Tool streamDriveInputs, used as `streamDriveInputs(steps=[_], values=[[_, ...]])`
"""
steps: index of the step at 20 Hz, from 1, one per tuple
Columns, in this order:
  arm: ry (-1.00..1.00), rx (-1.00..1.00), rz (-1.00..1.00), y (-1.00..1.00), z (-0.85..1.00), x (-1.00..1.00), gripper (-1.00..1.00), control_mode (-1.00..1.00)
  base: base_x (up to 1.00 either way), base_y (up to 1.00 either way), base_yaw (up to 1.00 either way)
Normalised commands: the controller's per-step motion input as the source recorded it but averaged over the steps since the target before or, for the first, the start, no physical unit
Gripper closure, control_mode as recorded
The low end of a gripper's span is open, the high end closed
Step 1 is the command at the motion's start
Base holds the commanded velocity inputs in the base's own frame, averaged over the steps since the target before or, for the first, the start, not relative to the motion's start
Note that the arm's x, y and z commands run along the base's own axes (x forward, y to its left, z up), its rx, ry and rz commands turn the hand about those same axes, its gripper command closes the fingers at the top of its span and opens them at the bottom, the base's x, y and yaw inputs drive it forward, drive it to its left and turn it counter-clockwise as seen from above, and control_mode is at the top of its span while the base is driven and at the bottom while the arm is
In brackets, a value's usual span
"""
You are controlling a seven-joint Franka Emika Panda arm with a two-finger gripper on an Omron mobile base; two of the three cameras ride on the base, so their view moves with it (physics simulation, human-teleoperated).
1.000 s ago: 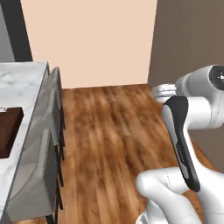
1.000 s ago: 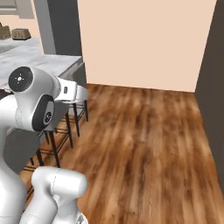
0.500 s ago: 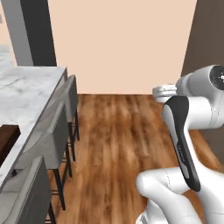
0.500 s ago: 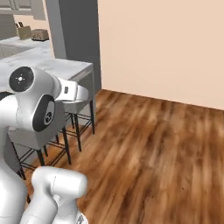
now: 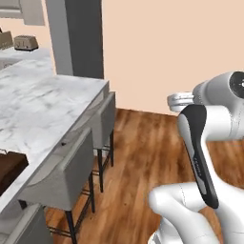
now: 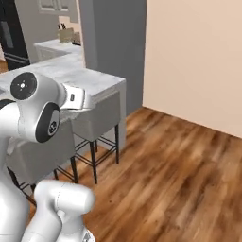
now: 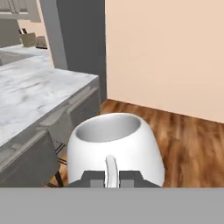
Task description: There is a tray on the dining counter. Grab the cup, mug, and pitcher and place them on the tray. The pitcher may be placed next to the tray if it cannot fit the tray.
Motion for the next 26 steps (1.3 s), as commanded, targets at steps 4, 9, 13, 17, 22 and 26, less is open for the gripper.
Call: streamDriveInputs(steps=[4, 9, 13, 17, 22, 26], values=[[0.00, 0.00, 0.00, 0.00, 0.00, 0.00, 1.00, 1.00, 0.97, -0.25, 0.66], [0.00, 0.00, 0.00, 0.00, 0.00, 0.00, 1.00, 1.00, 0.75, -0.18, 0.67], [0.00, 0.00, 0.00, 0.00, 0.00, 0.00, 1.00, 1.00, 0.41, -0.03, 0.68], [0.00, 0.00, 0.00, 0.00, 0.00, 0.00, 1.00, 1.00, 0.23, 0.06, 0.67], [0.00, 0.00, 0.00, 0.00, 0.00, 0.00, 1.00, 1.00, 0.36, 0.29, 0.64], [0.00, 0.00, 0.00, 0.00, 0.00, 0.00, 1.00, 1.00, 0.61, 0.31, 0.54]])
